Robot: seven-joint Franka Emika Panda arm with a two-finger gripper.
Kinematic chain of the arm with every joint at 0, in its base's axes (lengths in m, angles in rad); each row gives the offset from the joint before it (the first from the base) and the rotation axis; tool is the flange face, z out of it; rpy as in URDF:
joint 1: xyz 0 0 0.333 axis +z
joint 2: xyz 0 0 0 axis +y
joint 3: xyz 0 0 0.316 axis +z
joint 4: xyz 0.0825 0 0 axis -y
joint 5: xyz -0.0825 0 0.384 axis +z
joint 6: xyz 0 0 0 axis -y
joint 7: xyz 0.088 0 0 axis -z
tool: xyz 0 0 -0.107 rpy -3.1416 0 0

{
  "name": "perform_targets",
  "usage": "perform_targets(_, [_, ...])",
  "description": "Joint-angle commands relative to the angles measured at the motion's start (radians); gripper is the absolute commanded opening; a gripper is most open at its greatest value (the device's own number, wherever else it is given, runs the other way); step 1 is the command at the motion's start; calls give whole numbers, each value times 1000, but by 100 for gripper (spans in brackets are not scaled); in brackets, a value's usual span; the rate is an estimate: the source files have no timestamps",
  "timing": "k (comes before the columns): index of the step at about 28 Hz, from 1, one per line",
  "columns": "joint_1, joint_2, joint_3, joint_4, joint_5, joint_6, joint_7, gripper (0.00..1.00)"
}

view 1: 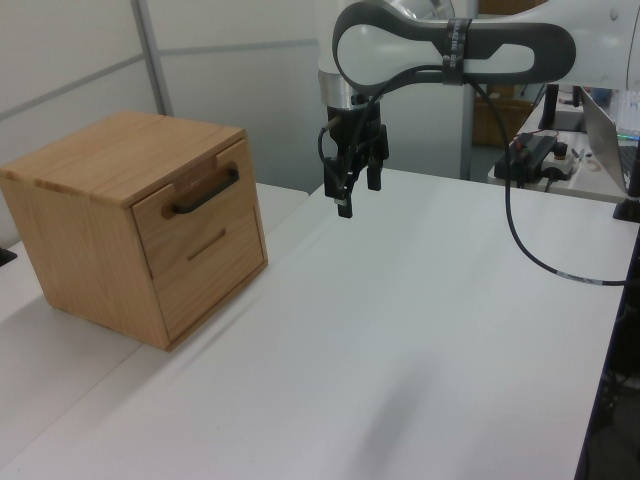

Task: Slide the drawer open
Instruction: 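Move the open gripper toward the black handle of the upper drawer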

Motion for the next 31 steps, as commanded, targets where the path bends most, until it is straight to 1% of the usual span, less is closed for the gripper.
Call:
perform_targets(1, [-2, -27, 0, -10, 1, -39, 9, 100])
perform_targets(5, [-8, -27, -8, -11, 22, -36, 39, 100])
perform_targets(7, [-14, -29, -9, -15, 41, -37, 104, 100])
perform_targets(10, [-14, -27, -9, -15, 44, -37, 177, 100])
perform_targets(11, [-14, -27, -9, -16, 44, -37, 237, 100])
perform_targets(15, [-14, -27, -8, -16, 44, -37, 366, 100])
perform_targets(16, [-13, -24, -3, -18, 44, -34, 434, 100])
perform_targets(20, [-8, -19, 0, -19, 44, -33, 588, 100])
perform_targets(21, [-6, -16, 2, -21, 44, -31, 655, 100])
perform_targets(24, [-5, -16, 2, -21, 44, -28, 755, 100])
perform_targets(25, [-5, -16, 2, -19, 44, -28, 826, 100])
perform_targets(30, [0, -16, 2, -19, 44, -28, 1021, 100])
perform_targets(31, [0, -15, 3, -21, 44, -27, 1080, 100])
